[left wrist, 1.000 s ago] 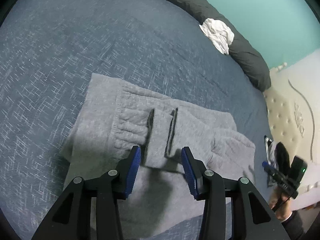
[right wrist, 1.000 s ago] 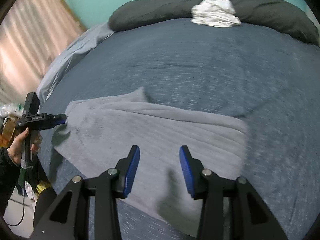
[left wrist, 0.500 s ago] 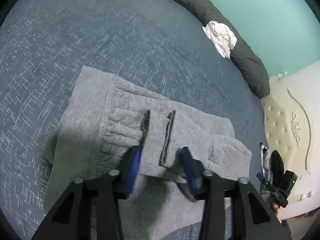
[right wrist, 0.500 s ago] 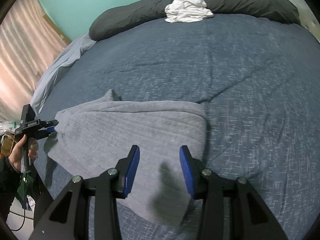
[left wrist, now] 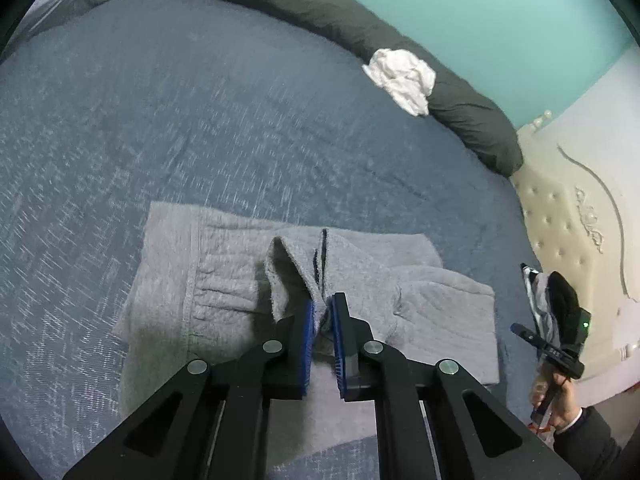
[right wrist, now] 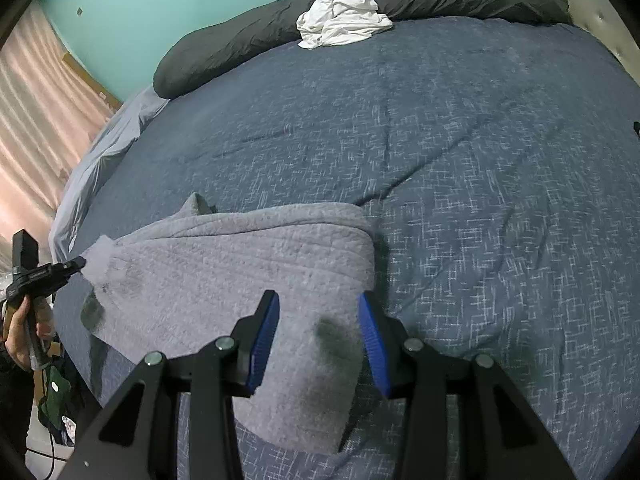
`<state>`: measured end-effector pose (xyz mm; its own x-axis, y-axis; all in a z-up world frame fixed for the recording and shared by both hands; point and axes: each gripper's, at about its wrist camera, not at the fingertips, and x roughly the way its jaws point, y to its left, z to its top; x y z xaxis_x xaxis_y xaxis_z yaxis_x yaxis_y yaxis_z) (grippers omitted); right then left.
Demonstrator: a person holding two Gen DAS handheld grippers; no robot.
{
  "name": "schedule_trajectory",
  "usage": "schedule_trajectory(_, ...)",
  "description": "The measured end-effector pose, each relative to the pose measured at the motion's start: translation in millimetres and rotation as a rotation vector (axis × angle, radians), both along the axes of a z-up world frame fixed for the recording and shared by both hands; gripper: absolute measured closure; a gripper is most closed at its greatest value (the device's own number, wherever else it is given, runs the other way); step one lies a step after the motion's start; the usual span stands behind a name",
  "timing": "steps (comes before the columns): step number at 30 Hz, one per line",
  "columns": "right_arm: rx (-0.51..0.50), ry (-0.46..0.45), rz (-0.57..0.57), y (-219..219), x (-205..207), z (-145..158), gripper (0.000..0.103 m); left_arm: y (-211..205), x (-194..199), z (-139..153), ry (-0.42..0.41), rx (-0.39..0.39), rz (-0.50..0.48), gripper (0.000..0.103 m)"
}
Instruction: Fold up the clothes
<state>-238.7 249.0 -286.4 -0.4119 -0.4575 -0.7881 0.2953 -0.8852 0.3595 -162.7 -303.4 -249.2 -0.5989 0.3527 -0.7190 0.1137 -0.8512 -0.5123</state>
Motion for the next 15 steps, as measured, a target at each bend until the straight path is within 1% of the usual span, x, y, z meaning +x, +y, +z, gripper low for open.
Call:
schedule_trajectory(4,-0.006,0.006,-0.012,5.6,0.1,5.2,0.061,-12.4,15.4,14.6,0.036,0.005,0.019,0.094)
schedule_trajectory(7,-0.025,-0.010,-0.034,12.9,-2.5,5.5,0.061,-32.2,28.4,13.5,0.038,-0.001,0.062,0.094)
schedule_trajectory(8,-0.035,-0.020,-0.046,15.1,-3.2,5.0,0.058,-40.1,32.3,11.9,0.034,-0.005,0.080,0.094)
schedule_trajectory(9,-0.044,-0.030,-0.056,16.2,-3.8,4.0,0.055,-46.7,35.0,8.5,0.026,-0.009,0.096,0.094)
schedule_trajectory(10,-0.054,-0.040,-0.064,17.1,-4.6,2.8,0.049,-51.2,35.4,2.0,0.010,-0.008,0.108,0.094)
schedule_trajectory(11,-0.067,-0.058,-0.068,17.1,-6.1,-0.6,0.046,-55.2,35.2,-5.1,-0.006,-0.002,0.120,0.094)
schedule_trajectory(15,-0.097,-0.143,-0.076,9.2,-10.3,-18.1,0.046,-64.4,33.8,-31.9,-0.069,0.006,0.153,0.093)
